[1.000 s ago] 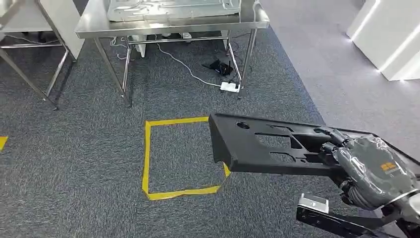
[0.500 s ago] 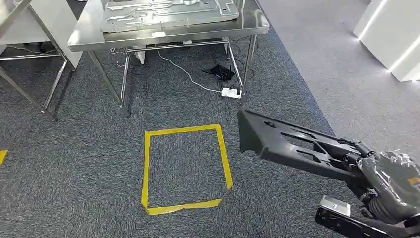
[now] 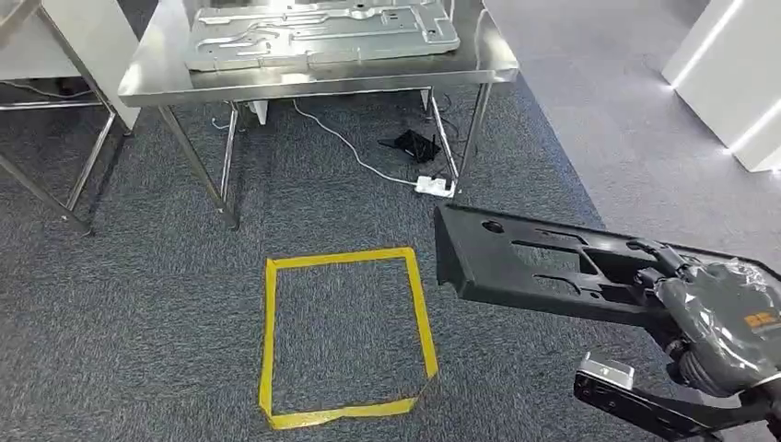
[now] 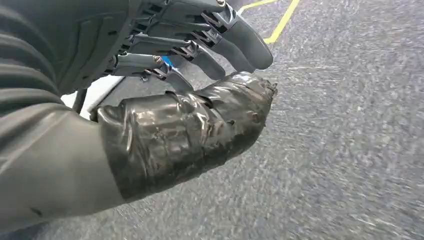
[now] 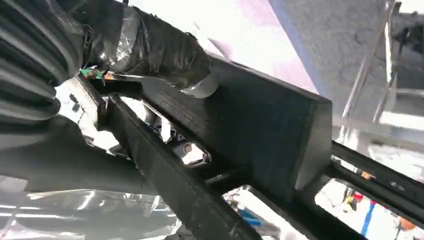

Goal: Take the parts from the cabinet and place them on the table.

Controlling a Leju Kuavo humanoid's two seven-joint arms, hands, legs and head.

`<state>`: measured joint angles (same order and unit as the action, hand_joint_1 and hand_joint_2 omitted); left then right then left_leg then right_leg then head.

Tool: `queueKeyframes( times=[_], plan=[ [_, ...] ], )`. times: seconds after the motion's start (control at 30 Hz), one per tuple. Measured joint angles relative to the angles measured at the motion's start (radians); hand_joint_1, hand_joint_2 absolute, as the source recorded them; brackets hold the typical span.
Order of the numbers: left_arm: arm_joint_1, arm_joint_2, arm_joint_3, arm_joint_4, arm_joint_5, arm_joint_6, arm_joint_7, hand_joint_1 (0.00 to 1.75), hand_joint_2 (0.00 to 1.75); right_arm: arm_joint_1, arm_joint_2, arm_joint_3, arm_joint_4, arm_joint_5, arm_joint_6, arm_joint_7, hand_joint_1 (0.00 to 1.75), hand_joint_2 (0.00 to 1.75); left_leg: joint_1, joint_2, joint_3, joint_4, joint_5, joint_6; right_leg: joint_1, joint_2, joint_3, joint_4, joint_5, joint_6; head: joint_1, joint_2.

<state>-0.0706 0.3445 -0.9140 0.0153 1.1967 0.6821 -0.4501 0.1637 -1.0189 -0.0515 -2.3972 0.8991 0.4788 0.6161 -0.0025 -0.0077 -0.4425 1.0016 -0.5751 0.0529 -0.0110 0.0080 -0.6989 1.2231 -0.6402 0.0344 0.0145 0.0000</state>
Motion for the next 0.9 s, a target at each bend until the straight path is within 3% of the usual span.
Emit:
queueKeyframes(
  times=[0.03,0.07,0.1,0.13,0.17,0.2,0.27,0.3,0.33,0.37,0.43,0.47,0.5,0.53,0.57,0.6,0.63,0.67,0.7,0.73,0.8,0.83,0.9],
  plan=[
    [0.0,-0.001,0.0,0.0,0.0,0.0,0.0,0.0,1.75,-0.003,0.003,0.006,0.0,0.003,-0.001,0.0,1.75,1.75,0.001,0.0,0.025,-0.001,-0.018,-0.004,0.0,-0.001,0.002,-0.068,0.074,0.001,0.0,0.0],
    [0.002,-0.001,0.0,0.0,0.0,0.0,0.0,0.0,1.75,-0.005,0.008,0.014,0.001,0.004,-0.001,0.0,1.75,1.75,0.001,-0.001,0.031,-0.011,-0.033,-0.008,0.0,-0.005,0.0,-0.133,0.2,-0.004,0.002,0.0],
    [-0.001,-0.003,0.0,0.0,0.001,0.0,0.0,0.0,1.75,-0.008,0.017,0.025,0.001,0.006,-0.002,0.0,1.75,1.75,-0.001,-0.002,0.063,-0.003,-0.047,-0.012,0.003,-0.006,-0.015,-0.168,0.255,-0.01,-0.002,0.0],
    [-0.004,-0.005,0.0,0.0,0.0,0.0,0.0,0.0,1.75,-0.011,0.02,0.035,0.0,0.006,-0.001,0.0,1.75,1.75,-0.005,-0.007,0.07,-0.03,-0.058,-0.02,0.008,-0.008,0.006,-0.166,0.241,-0.017,0.001,0.0],
    [-0.004,-0.004,0.0,0.0,0.001,0.0,0.0,0.0,1.75,-0.016,0.023,0.039,0.0,0.006,-0.002,0.0,1.75,1.75,-0.007,-0.003,0.099,-0.051,-0.057,-0.027,0.007,-0.003,0.021,-0.173,0.239,-0.022,-0.001,0.0],
    [-0.003,-0.005,-0.001,0.0,0.0,0.0,0.0,0.0,1.75,-0.023,0.023,0.039,0.0,0.007,-0.004,0.0,1.75,1.75,-0.007,0.0,0.107,-0.032,-0.04,-0.031,0.004,-0.001,0.029,-0.182,0.23,-0.029,0.0,0.0],
    [-0.005,-0.002,-0.001,0.0,0.001,0.0,0.001,0.0,1.75,-0.034,0.027,0.045,0.0,0.011,-0.006,0.0,1.75,1.75,-0.002,0.001,0.074,0.044,-0.027,-0.04,-0.001,0.0,0.064,-0.188,0.213,-0.043,0.002,0.0],
    [-0.009,-0.002,-0.001,0.0,0.001,0.0,0.002,0.0,1.75,-0.035,0.029,0.051,0.0,0.011,-0.006,0.0,1.75,1.75,-0.002,0.003,0.034,0.109,-0.024,-0.048,0.0,0.001,0.076,-0.188,0.204,-0.046,-0.004,0.0],
    [-0.011,-0.002,-0.001,0.0,0.001,0.0,0.005,0.0,1.75,-0.037,0.032,0.056,0.0,0.013,-0.006,0.0,1.75,1.75,-0.001,0.002,-0.024,0.182,-0.042,-0.053,0.0,-0.001,0.085,-0.189,0.191,-0.051,-0.008,0.0],
    [-0.012,-0.003,-0.001,0.0,0.0,0.0,0.009,0.0,1.75,-0.039,0.035,0.063,0.0,0.014,-0.006,0.0,1.75,1.75,0.001,0.003,-0.079,0.238,-0.082,-0.058,0.0,0.0,0.097,-0.189,0.179,-0.051,-0.007,0.0],
    [-0.01,-0.008,-0.001,0.0,0.0,0.0,0.016,0.0,1.75,-0.051,0.035,0.074,0.0,0.024,-0.005,0.0,1.75,1.75,0.004,0.003,-0.158,0.274,-0.162,-0.063,0.0,0.002,0.131,-0.189,0.15,-0.05,-0.011,0.0],
    [-0.01,-0.01,-0.002,0.0,0.0,0.0,0.019,0.0,1.75,-0.063,0.035,0.079,0.0,0.028,-0.004,0.0,1.75,1.75,0.004,0.003,-0.178,0.255,-0.169,-0.062,0.0,0.002,0.152,-0.19,0.135,-0.05,-0.009,0.0],
    [-0.011,-0.012,-0.002,0.0,-0.001,0.0,0.019,0.0,1.75,-0.082,0.034,0.089,0.0,0.039,-0.002,-0.002,1.75,1.75,0.004,0.003,-0.189,0.209,-0.146,-0.059,0.0,0.003,0.178,-0.19,0.116,-0.048,-0.01,0.0],
    [-0.012,-0.013,-0.002,0.0,-0.002,0.0,0.019,0.0,1.75,-0.102,0.032,0.101,0.0,0.055,0.0,-0.005,1.75,1.75,0.003,0.003,-0.192,0.147,-0.082,-0.052,0.001,0.002,0.204,-0.191,0.098,-0.046,-0.01,0.0],
    [-0.012,-0.014,-0.002,0.0,-0.002,0.0,0.019,0.0,1.75,-0.119,0.026,0.113,0.002,0.079,-0.001,-0.012,1.75,1.75,0.003,0.003,-0.198,0.089,0.025,-0.044,0.001,0.002,0.22,-0.193,0.082,-0.043,-0.01,0.0],
    [-0.008,-0.014,-0.002,0.0,-0.001,0.0,0.018,0.0,1.75,-0.139,0.022,0.128,0.005,0.108,-0.003,-0.022,1.75,1.75,-0.007,0.001,-0.206,0.086,0.12,-0.035,0.001,0.003,0.243,-0.19,0.07,-0.039,-0.007,0.0],
    [-0.011,-0.018,-0.003,0.0,0.0,0.0,0.015,0.0,1.75,-0.159,0.015,0.141,0.008,0.13,-0.006,-0.034,1.75,1.75,-0.01,0.01,-0.195,0.07,0.1,-0.028,0.002,0.012,0.242,-0.199,0.062,-0.029,-0.01,0.0],
    [-0.01,-0.018,-0.003,-0.001,0.002,0.0,0.013,0.0,1.75,-0.179,0.005,0.152,0.017,0.148,-0.009,-0.051,1.75,1.75,-0.016,0.009,-0.185,0.071,0.104,-0.022,0.005,0.009,0.253,-0.206,0.053,-0.021,-0.009,0.0],
    [-0.014,-0.02,-0.003,-0.001,0.003,0.0,0.01,0.0,1.75,-0.196,-0.007,0.158,0.026,0.156,-0.013,-0.062,1.75,1.75,-0.014,0.012,-0.18,0.06,0.094,-0.011,0.002,0.008,0.264,-0.202,0.058,-0.019,-0.01,0.0],
    [-0.017,-0.02,-0.003,-0.001,0.004,0.0,0.009,0.0,1.75,-0.213,-0.019,0.162,0.037,0.158,-0.017,-0.073,1.75,1.75,-0.014,0.011,-0.162,0.05,0.091,-0.005,0.003,0.009,0.259,-0.189,0.07,-0.012,-0.01,0.0],
    [-0.022,-0.021,-0.013,-0.001,0.004,0.0,0.01,0.0,1.75,-0.243,-0.033,0.174,0.066,0.161,-0.032,-0.095,1.75,1.75,-0.005,0.008,-0.127,0.02,0.088,0.006,0.002,-0.003,0.183,-0.07,0.115,-0.004,-0.005,0.0],
    [-0.024,-0.022,-0.017,0.0,0.002,0.0,0.013,0.0,1.75,-0.258,-0.039,0.18,0.087,0.164,-0.039,-0.108,1.75,1.75,-0.005,0.007,-0.114,0.01,0.082,0.011,0.001,-0.003,0.129,0.003,0.11,0.0,-0.002,0.0],
    [-0.026,-0.027,-0.021,-0.001,-0.001,0.0,0.023,0.0,1.75,-0.278,-0.061,0.192,0.141,0.16,-0.048,-0.135,1.75,1.75,-0.005,0.005,-0.085,0.0,0.064,0.013,0.001,-0.004,0.035,0.089,0.046,0.004,-0.001,0.0]
  ],
)
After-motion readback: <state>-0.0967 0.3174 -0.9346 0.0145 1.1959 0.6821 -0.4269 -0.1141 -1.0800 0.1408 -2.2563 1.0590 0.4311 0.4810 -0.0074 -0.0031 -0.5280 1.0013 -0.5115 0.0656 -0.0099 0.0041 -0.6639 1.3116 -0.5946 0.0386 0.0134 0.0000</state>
